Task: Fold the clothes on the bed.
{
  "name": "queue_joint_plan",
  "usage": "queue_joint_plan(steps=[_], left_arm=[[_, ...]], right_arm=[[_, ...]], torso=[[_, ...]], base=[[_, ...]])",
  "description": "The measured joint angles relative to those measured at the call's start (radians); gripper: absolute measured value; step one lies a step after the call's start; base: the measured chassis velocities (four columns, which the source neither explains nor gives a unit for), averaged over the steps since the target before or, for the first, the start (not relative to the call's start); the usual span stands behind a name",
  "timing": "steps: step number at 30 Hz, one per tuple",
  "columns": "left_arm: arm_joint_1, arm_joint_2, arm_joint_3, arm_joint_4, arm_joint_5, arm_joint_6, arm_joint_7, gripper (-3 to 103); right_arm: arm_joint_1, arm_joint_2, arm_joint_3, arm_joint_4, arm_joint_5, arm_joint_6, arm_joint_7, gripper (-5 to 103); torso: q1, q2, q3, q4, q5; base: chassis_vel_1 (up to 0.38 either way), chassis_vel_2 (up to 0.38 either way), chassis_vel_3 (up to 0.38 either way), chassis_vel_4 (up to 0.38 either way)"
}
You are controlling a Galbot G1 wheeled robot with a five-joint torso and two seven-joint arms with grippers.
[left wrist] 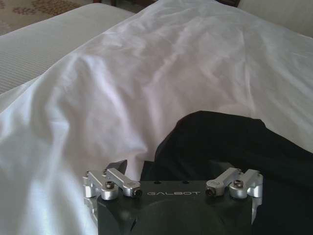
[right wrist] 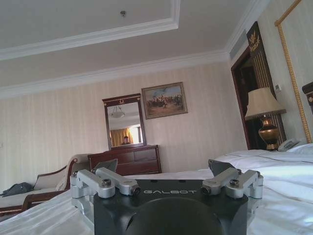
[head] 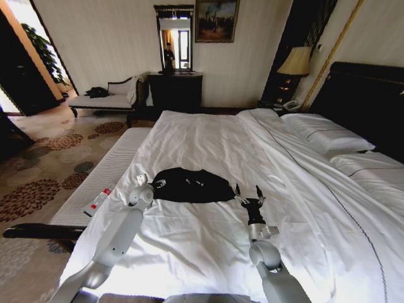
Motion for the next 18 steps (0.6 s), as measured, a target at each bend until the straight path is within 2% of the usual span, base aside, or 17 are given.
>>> queue_joint_plan(steps=[2, 3, 7, 9, 12, 15, 16, 18], left_arm=[[-0.002, -0.001, -0.005, 0.002, -0.007, 0.001, -0.007, 85], [-0.002, -0.001, -0.005, 0.002, -0.007, 0.001, -0.007, 85], [-0.010, -0.004, -0.010, 0.017, -0.012, 0.001, -0.011, 64], [-0.011, -0.006, -0.011, 0.020, -0.016, 0.001, -0.012, 64], [-0.013, -0.010, -0.013, 0.023, -0.026, 0.001, -0.012, 47], [-0.015, -0.013, -0.013, 0.027, -0.027, 0.002, -0.012, 42], [-0.017, -0.016, -0.014, 0.031, -0.028, 0.002, -0.012, 32], [-0.018, -0.018, -0.015, 0.032, -0.028, 0.002, -0.012, 32]], right_arm=[[-0.003, 0.000, 0.001, 0.001, -0.002, 0.002, 0.000, 100], [-0.003, 0.000, 0.001, 0.001, -0.002, 0.002, 0.000, 100], [-0.004, -0.001, 0.001, 0.003, -0.003, 0.003, -0.001, 100], [-0.004, 0.000, 0.001, 0.003, -0.004, 0.003, -0.001, 100], [-0.007, 0.002, -0.001, 0.003, -0.011, 0.004, -0.001, 100], [-0.009, 0.003, -0.002, 0.003, -0.015, 0.005, -0.001, 100], [-0.010, 0.003, -0.003, 0.002, -0.018, 0.005, -0.001, 100], [-0.010, 0.004, -0.003, 0.002, -0.020, 0.006, -0.001, 100]], torso=[[0.000, 0.000, 0.000, 0.0000, 0.0000], [0.000, 0.000, 0.000, 0.0000, 0.0000], [0.000, 0.000, 0.000, 0.0000, 0.0000], [0.000, 0.000, 0.000, 0.0000, 0.0000], [0.000, 0.000, 0.000, 0.0000, 0.0000], [0.000, 0.000, 0.000, 0.0000, 0.0000], [0.000, 0.000, 0.000, 0.0000, 0.0000], [0.000, 0.000, 0.000, -0.0001, -0.0001]], base=[[0.000, 0.000, 0.000, 0.000], [0.000, 0.000, 0.000, 0.000], [0.000, 0.000, 0.000, 0.000], [0.000, 0.000, 0.000, 0.000], [0.000, 0.000, 0.000, 0.000], [0.000, 0.000, 0.000, 0.000], [0.000, 0.000, 0.000, 0.000], [0.000, 0.000, 0.000, 0.000]])
